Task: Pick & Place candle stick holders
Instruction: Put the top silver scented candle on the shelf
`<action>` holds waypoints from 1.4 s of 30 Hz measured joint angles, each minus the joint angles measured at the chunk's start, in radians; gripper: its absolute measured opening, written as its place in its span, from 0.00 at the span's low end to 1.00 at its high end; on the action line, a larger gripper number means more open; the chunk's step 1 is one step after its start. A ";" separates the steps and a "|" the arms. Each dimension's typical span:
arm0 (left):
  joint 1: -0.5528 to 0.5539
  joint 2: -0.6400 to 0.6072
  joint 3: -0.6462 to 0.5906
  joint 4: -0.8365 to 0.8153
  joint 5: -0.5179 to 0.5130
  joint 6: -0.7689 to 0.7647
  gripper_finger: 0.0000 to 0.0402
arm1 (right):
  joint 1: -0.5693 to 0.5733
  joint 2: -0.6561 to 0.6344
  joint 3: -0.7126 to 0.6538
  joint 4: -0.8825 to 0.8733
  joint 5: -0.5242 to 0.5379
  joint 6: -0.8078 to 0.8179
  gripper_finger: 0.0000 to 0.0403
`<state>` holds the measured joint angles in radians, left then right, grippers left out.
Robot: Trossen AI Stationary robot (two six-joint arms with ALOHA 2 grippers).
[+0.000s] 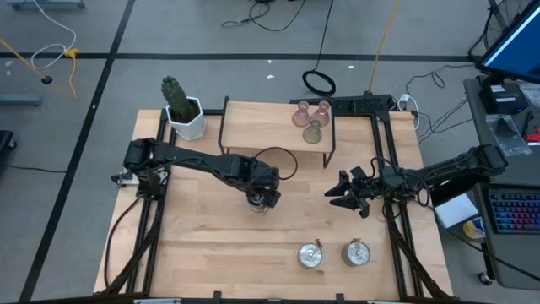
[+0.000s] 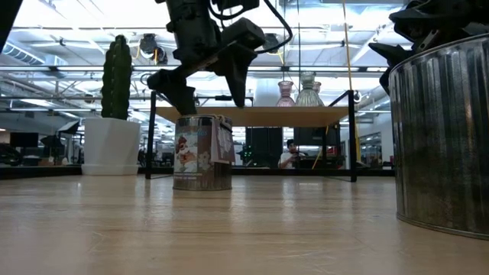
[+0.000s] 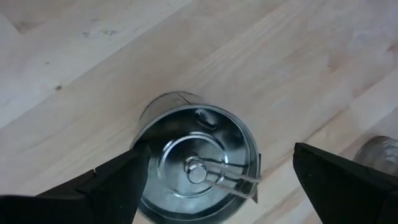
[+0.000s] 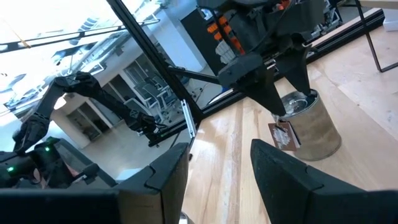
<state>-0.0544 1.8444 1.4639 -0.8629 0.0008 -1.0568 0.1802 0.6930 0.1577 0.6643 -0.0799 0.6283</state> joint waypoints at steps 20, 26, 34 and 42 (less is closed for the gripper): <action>0.002 -0.067 0.000 -0.014 -0.054 0.000 0.98 | 0.000 0.000 0.000 -0.002 0.002 0.000 0.41; 0.006 -0.049 0.000 -0.091 -0.054 0.014 0.98 | 0.000 0.000 0.000 -0.002 0.005 0.005 0.41; 0.016 -0.051 0.000 -0.077 -0.059 0.045 0.98 | 0.000 0.000 0.000 -0.002 0.027 0.015 0.41; 0.013 -0.042 0.000 -0.076 -0.066 0.057 0.98 | -0.004 0.000 0.000 -0.002 0.031 0.015 0.41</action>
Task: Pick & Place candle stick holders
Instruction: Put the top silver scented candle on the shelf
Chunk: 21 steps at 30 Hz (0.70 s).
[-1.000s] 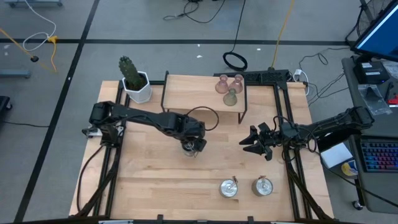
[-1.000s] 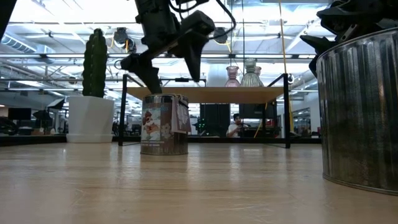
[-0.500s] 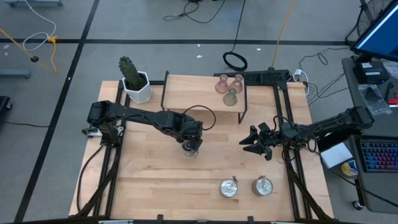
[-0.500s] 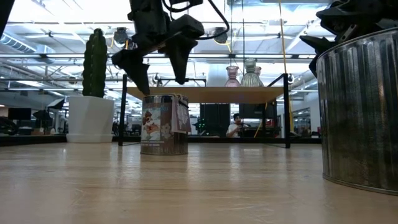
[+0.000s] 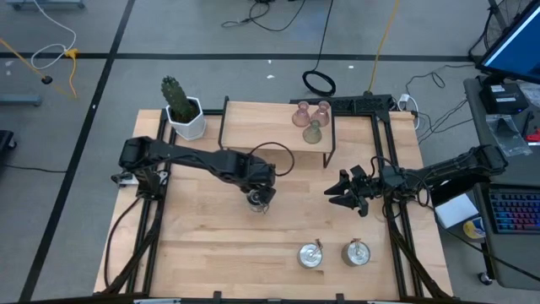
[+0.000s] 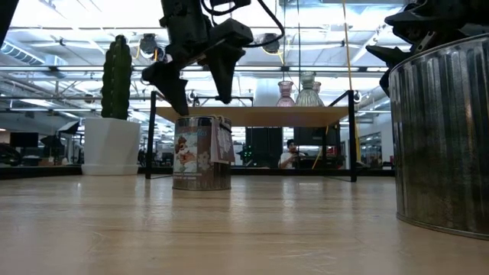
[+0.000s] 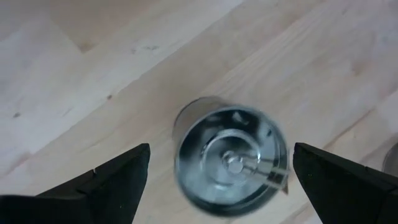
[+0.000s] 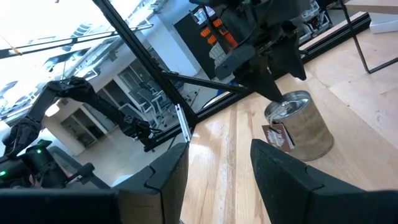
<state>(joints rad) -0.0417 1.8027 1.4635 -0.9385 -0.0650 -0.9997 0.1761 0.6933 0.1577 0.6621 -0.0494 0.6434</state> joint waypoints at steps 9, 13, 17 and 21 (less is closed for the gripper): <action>0.000 0.033 0.000 0.031 0.020 0.000 0.98 | 0.000 0.000 0.000 0.008 0.000 0.000 0.41; -0.004 0.037 0.000 0.028 0.035 0.001 0.98 | 0.000 0.000 0.000 0.008 0.001 0.000 0.41; -0.005 0.037 0.000 0.030 0.035 0.002 0.98 | 0.000 0.000 0.000 0.008 0.001 0.000 0.41; -0.006 0.037 0.000 0.031 0.037 0.007 0.98 | 0.000 0.000 0.000 0.008 0.001 0.000 0.41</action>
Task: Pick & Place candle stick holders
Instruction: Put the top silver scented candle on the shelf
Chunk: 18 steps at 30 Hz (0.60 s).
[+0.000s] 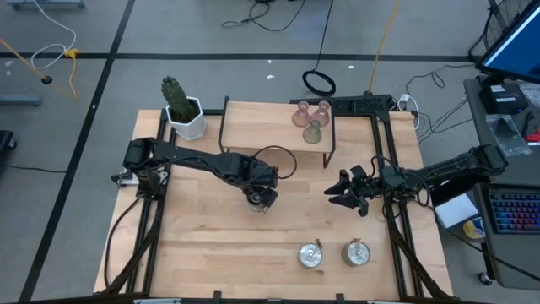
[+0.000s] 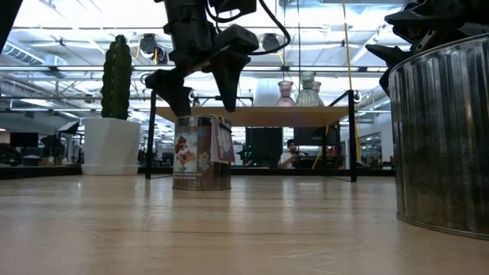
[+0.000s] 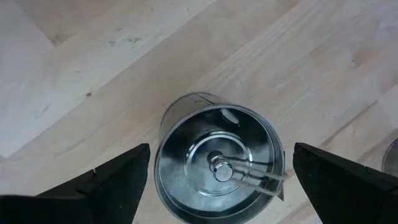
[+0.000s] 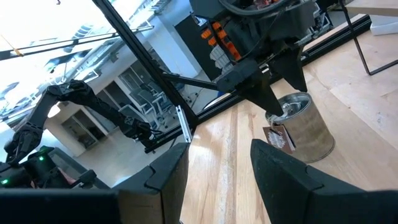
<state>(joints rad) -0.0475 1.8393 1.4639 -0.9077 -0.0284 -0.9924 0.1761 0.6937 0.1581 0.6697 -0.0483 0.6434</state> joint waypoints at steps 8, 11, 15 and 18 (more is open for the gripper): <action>0.000 0.000 0.000 0.001 0.000 0.003 0.98 | 0.000 0.000 0.000 0.000 0.000 0.000 0.41; -0.001 0.000 0.000 0.020 0.000 0.017 0.98 | 0.000 0.000 0.000 0.000 0.000 0.000 0.41; -0.003 0.003 0.000 0.044 -0.006 0.029 0.98 | 0.000 0.000 0.000 0.000 0.000 0.000 0.41; -0.003 0.025 0.000 0.019 -0.001 0.029 0.98 | 0.000 0.000 0.000 0.000 0.000 0.000 0.41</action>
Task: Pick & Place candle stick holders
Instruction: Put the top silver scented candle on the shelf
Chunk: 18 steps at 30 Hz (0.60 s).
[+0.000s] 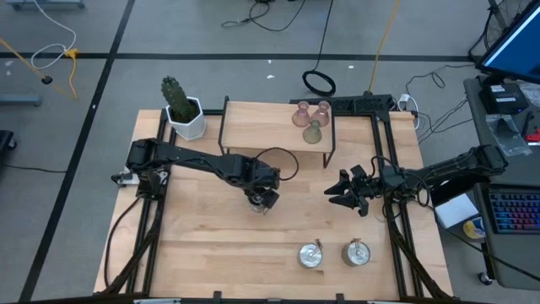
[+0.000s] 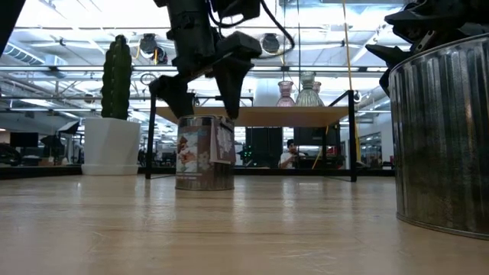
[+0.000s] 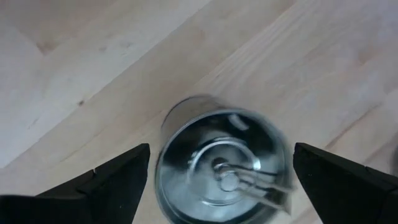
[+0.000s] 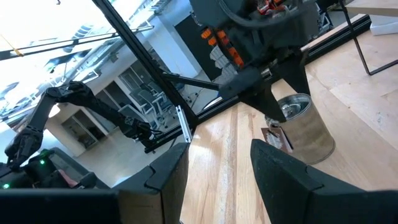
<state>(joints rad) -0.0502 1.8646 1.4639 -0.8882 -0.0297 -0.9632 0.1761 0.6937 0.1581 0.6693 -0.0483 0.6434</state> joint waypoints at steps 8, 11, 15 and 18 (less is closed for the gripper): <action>-0.010 0.045 0.000 0.008 0.055 -0.007 0.98 | 0.000 0.000 0.000 0.000 0.000 0.000 0.41; -0.018 0.045 0.000 0.010 0.036 -0.004 0.98 | 0.000 0.000 0.000 -0.001 0.000 0.000 0.41; -0.024 0.046 0.000 -0.005 0.023 -0.002 0.98 | 0.000 0.000 0.000 -0.001 0.002 0.000 0.41; -0.027 0.046 0.000 -0.020 0.019 -0.002 0.98 | 0.000 0.000 0.000 -0.001 0.003 0.000 0.41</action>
<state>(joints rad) -0.0776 1.9105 1.4643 -0.9086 -0.0111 -0.9650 0.1761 0.6941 0.1581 0.6685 -0.0458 0.6437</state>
